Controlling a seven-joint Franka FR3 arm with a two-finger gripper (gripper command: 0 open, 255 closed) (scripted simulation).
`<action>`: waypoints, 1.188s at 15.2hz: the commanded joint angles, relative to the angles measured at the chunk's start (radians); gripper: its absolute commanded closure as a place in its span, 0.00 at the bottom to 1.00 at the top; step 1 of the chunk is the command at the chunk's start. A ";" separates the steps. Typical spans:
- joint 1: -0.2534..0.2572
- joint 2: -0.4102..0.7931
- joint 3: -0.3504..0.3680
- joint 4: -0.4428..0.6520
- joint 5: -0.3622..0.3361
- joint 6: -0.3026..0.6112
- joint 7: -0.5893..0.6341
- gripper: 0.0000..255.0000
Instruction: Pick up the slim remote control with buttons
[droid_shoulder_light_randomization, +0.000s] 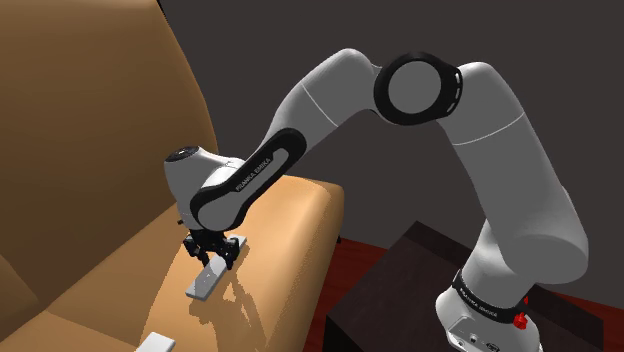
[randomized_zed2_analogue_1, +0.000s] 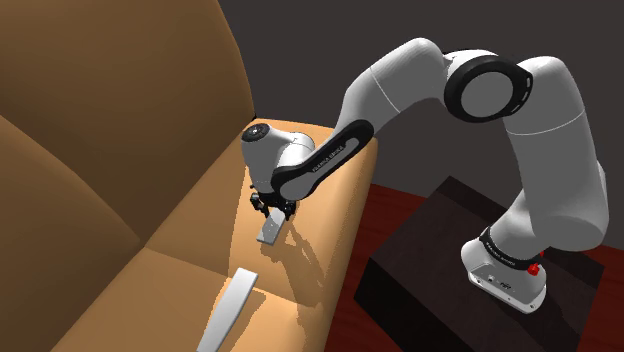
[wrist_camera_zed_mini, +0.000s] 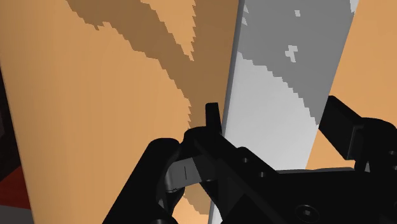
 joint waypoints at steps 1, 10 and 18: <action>0.000 0.001 0.000 0.000 0.000 0.000 0.000 1.00; -0.012 -0.045 0.017 -0.004 0.019 -0.040 -0.010 1.00; -0.029 -0.111 0.042 0.004 0.051 -0.111 -0.027 1.00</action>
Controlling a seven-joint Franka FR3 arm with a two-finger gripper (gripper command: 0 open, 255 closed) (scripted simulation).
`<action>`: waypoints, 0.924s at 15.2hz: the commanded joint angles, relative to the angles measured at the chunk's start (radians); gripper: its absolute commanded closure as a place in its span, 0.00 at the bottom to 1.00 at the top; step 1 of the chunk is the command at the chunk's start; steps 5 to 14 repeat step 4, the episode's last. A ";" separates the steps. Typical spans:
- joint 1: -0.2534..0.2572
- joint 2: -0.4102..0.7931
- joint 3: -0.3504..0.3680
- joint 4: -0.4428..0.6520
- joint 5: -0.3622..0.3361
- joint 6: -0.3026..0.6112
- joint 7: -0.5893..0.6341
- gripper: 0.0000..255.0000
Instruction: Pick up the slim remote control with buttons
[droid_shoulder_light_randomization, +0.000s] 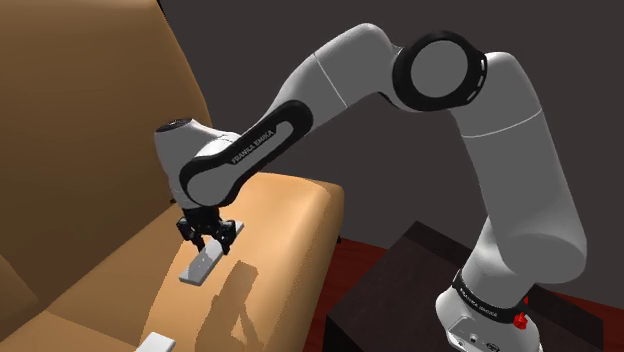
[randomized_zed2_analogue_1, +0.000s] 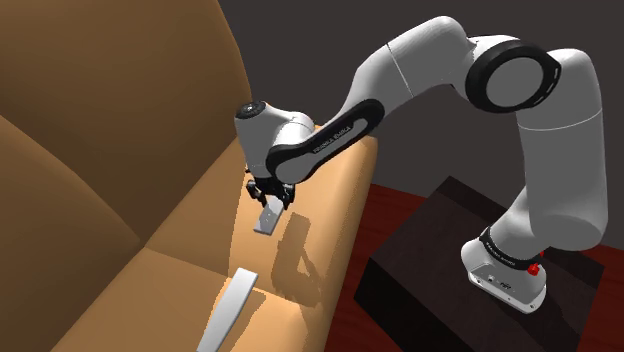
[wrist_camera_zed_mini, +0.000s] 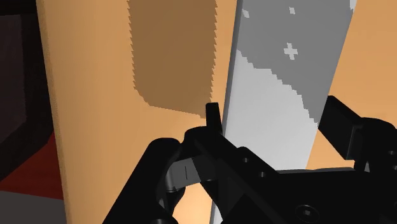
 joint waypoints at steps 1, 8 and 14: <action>-0.005 -0.018 0.006 0.001 0.008 -0.018 -0.005 1.00; -0.007 -0.026 0.009 0.004 0.013 -0.028 -0.007 1.00; -0.007 -0.026 0.009 0.004 0.013 -0.028 -0.007 1.00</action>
